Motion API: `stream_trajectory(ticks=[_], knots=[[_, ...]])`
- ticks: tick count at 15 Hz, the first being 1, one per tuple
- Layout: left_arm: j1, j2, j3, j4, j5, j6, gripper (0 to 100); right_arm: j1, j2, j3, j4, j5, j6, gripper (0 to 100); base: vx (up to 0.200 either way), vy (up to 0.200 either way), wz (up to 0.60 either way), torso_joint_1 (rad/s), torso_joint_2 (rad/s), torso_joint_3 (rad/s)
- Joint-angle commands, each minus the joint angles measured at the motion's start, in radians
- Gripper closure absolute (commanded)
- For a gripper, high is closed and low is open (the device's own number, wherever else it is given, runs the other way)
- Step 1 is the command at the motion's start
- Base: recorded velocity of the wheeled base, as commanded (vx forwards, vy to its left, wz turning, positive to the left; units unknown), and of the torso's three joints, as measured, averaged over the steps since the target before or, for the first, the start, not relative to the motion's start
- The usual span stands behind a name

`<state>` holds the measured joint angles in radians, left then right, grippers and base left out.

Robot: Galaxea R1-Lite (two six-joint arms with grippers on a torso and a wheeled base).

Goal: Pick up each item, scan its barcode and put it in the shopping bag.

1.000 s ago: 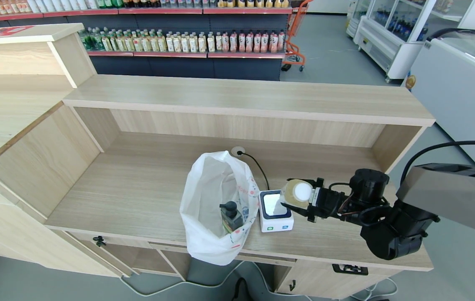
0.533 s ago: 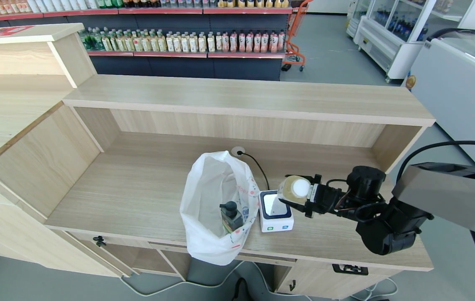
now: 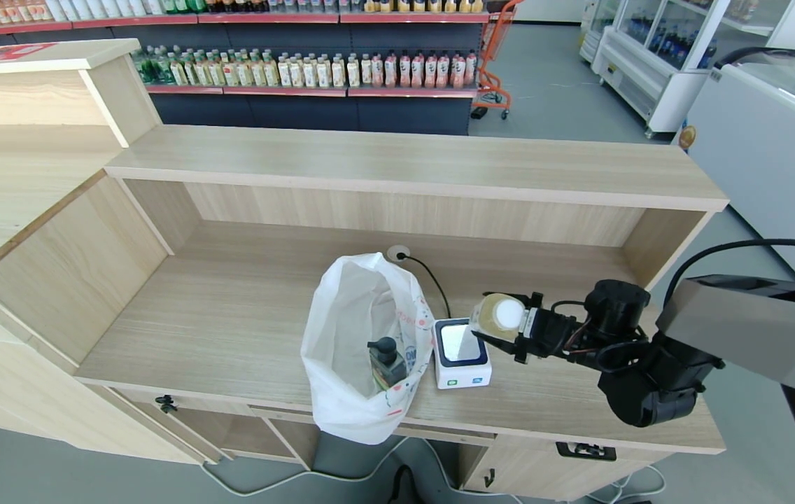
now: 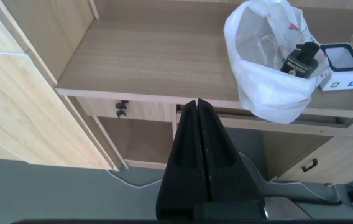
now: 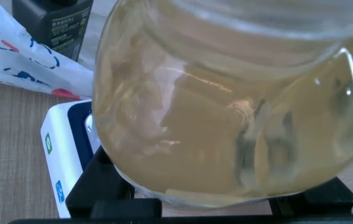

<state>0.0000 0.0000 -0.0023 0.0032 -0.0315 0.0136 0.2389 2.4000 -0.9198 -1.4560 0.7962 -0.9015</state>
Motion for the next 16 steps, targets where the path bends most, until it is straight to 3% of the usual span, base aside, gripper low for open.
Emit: stream_trajectory(ticks=[1,5,16], knots=[[0.0,0.002,0.001,0.0,0.001,0.0,100,0.02,0.03,0.001,-0.026,0.001,0.015,100,0.0,0.0,0.0,0.0,0.0,0.0],[0.0,0.002,0.001,0.0,-0.001,0.0,100,0.082,0.042,0.004,-0.115,0.008,0.107,100,0.0,0.0,0.0,0.0,0.0,0.0],[0.0,0.002,0.001,0.0,-0.001,0.0,100,0.031,0.123,-0.037,-0.115,0.051,0.072,100,0.0,0.0,0.0,0.0,0.0,0.0]])
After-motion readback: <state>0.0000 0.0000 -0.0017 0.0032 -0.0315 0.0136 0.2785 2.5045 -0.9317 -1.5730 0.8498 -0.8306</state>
